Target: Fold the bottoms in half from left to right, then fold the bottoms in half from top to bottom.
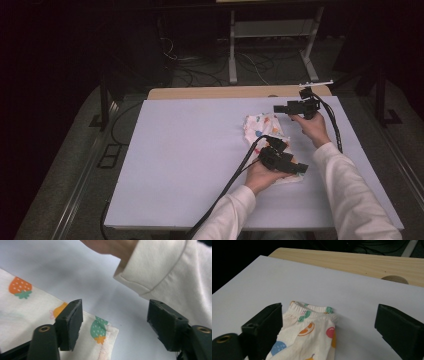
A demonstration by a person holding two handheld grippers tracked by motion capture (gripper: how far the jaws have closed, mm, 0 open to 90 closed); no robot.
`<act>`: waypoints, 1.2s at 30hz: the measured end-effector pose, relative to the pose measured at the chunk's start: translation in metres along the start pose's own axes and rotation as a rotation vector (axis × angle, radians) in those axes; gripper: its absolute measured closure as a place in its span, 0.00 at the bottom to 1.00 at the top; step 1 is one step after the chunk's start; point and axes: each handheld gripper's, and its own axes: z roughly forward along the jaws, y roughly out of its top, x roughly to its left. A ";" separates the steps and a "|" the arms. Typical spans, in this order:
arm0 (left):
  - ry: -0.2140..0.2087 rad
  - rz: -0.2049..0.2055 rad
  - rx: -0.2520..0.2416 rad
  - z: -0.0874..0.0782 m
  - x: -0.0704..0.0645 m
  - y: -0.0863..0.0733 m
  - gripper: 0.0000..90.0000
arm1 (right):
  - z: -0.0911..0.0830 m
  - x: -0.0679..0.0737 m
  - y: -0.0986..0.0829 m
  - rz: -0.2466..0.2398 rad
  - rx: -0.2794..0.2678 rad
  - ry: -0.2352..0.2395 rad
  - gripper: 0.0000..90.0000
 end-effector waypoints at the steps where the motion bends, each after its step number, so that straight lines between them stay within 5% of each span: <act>1: 0.001 -0.005 -0.004 -0.001 0.001 -0.001 0.31 | -0.001 0.002 -0.001 -0.002 -0.001 0.003 0.05; 16: 0.082 0.033 -0.083 -0.034 0.017 -0.004 0.03 | -0.018 0.008 -0.008 -0.023 -0.002 0.008 0.00; 36: 0.185 0.087 -0.083 -0.077 0.035 0.007 0.00 | -0.032 0.011 -0.014 -0.052 0.009 0.005 0.00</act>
